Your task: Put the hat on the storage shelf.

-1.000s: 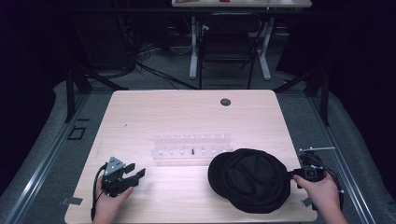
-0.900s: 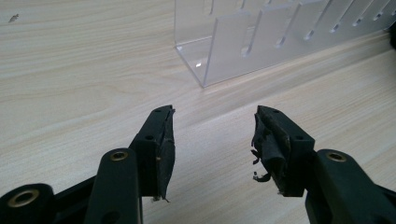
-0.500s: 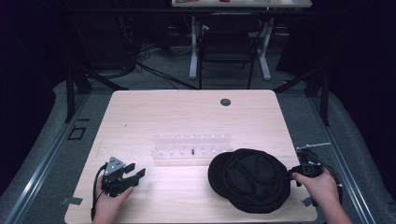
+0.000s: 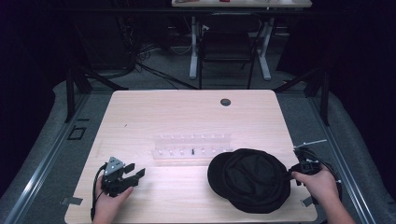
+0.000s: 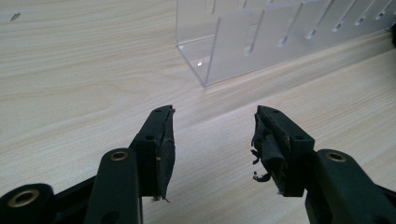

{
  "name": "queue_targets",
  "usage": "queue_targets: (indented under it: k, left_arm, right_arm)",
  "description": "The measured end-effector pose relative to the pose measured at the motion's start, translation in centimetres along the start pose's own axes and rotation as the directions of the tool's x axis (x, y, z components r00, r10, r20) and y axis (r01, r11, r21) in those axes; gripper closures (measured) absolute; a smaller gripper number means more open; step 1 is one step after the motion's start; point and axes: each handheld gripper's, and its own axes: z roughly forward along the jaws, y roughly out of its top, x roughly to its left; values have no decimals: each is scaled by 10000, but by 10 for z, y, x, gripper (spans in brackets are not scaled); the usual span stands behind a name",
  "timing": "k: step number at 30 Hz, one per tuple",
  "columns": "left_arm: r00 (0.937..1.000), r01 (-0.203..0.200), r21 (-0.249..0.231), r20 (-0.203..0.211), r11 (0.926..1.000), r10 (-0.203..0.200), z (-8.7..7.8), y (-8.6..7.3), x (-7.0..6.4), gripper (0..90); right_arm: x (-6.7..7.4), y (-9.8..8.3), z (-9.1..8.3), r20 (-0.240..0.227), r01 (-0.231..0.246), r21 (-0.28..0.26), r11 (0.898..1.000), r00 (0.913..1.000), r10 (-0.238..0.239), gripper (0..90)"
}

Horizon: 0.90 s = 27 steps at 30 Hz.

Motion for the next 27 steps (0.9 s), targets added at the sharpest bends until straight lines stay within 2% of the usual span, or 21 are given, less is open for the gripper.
queue_targets:
  k: [3, 4, 5, 6, 7, 8, 11, 12, 13, 15, 16, 18, 19, 24, 25, 27]
  left_arm:
    - [10000, -1, 6, -9, 10000, 1, 0, 0, 0, 483]
    - [10000, -7, 9, -11, 10000, 7, 0, 0, 0, 483]
    - [10000, -14, 11, -13, 10000, 14, 0, 0, 0, 483]
    - [10000, -15, 11, -15, 10000, 15, 0, 0, 0, 483]
    - [10000, -15, 4, -22, 10000, 15, 0, 0, 0, 483]
    - [10000, -14, 5, -21, 10000, 14, 0, 0, 0, 483]
    - [10000, -10, 6, -20, 10000, 10, -1, 0, 0, 483]
    - [10000, -6, -2, -18, 10000, 6, -1, 0, 0, 483]
    - [10000, 7, -35, -36, 10000, -7, -1, 0, 0, 483]
    - [10000, -5, 106, -16, 9999, 5, -2, 0, 1, 483]
    - [10000, 3, 105, -25, 9999, -3, -2, 0, 1, 483]
    - [10000, 35, -23, -44, 10000, -35, -1, 0, 1, 483]
    - [10000, 44, -30, -45, 10000, -44, -1, 0, 1, 483]
    - [10000, 51, -19, -63, 10000, -51, -1, 0, 1, 483]
    - [10000, 51, -21, -57, 10000, -52, -1, 0, 1, 483]
    - [10000, 51, -24, -59, 10000, -51, -1, 0, 1, 483]
  right_arm:
    - [0, -2, -7, -292, -70, -219, 9997, 9996, 64, 881]
    - [1, -1, -13, 100, 51, 19, 10000, 9999, -51, 881]
    - [1, -2, -14, -433, 30, -123, 9999, 9991, -35, 882]
    - [2, -2, -17, -475, -15, -234, 9997, 9989, 4, 883]
    - [3, -2, -21, -138, 148, -141, 9998, 9998, -150, 883]
    - [6, -3, -23, -517, -66, -389, 9992, 9987, 46, 883]
    - [10, -3, -34, -671, 180, -312, 9994, 9975, -201, 883]
    - [14, -4, -36, -692, -72, -600, 9982, 9976, 30, 883]
    - [13, -3, -40, -777, 190, -416, 9990, 9967, -222, 883]
    - [16, -3, -46, -990, 208, -441, 9988, 9948, -250, 883]
    - [18, -3, -48, -1202, 145, -511, 9986, 9925, -206, 883]
    - [22, -3, -53, -1190, 60, -591, 9982, 9928, -130, 883]
    - [22, -3, -56, -1372, 192, -544, 9983, 9902, -265, 883]
    - [30, -1, -66, -1720, 81, -562, 9984, 9849, -177, 883]
    - [31, 0, -69, -1845, 191, -440, 9988, 9825, -270, 883]
    - [34, 1, -74, -2062, 21, -394, 9992, 9785, -102, 883]
